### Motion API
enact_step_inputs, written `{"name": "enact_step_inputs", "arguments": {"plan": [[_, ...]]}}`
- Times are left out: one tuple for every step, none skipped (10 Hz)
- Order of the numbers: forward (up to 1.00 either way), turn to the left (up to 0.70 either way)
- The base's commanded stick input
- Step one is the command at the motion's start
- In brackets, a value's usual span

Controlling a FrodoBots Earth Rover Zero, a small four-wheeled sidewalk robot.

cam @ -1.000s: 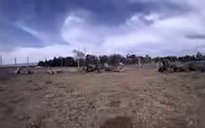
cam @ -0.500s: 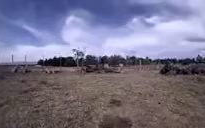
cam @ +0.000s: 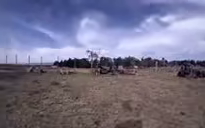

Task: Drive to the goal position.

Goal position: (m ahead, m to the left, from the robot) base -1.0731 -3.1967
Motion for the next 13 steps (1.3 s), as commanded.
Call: {"name": "enact_step_inputs", "arguments": {"plan": [[0.70, 0.27], [0.70, 0.27], [0.00, 0.00], [0.00, 0.00], [0.00, 0.10], [0.00, 0.33], [0.00, 0.45], [0.00, 0.45], [0.00, 0.45], [0.00, 0.45], [0.00, 0.45], [0.00, 0.45], [0.00, 0.45]]}}
